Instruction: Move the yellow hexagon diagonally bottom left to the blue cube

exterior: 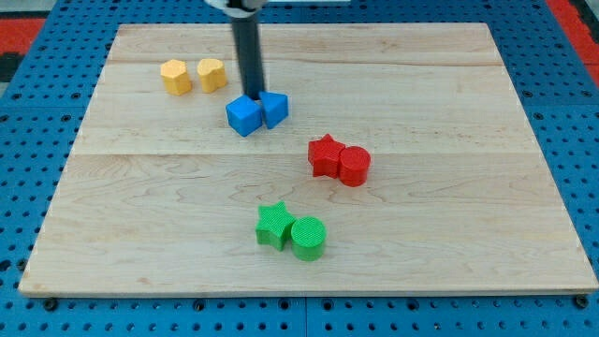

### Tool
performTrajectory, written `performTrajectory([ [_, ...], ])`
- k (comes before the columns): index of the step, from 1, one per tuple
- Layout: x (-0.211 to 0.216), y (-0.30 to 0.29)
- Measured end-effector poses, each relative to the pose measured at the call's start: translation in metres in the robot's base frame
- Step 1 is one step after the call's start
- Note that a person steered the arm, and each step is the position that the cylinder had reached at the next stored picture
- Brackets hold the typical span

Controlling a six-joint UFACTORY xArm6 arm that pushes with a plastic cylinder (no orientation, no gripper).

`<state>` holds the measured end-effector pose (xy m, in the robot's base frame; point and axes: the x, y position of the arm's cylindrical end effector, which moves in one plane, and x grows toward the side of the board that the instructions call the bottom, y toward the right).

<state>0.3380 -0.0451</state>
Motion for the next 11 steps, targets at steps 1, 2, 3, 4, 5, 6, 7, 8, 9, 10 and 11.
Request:
performTrajectory([
  [1,-0.045,-0.015],
  [2,-0.043,-0.091],
  [3,-0.038,-0.135],
  [4,-0.079,-0.135],
  [5,-0.068,-0.200],
  [6,-0.034,-0.162],
  [7,0.009,-0.154],
  [8,0.058,-0.169],
  [9,0.118,-0.170],
  [10,0.152,-0.166],
  [11,0.132,-0.164],
])
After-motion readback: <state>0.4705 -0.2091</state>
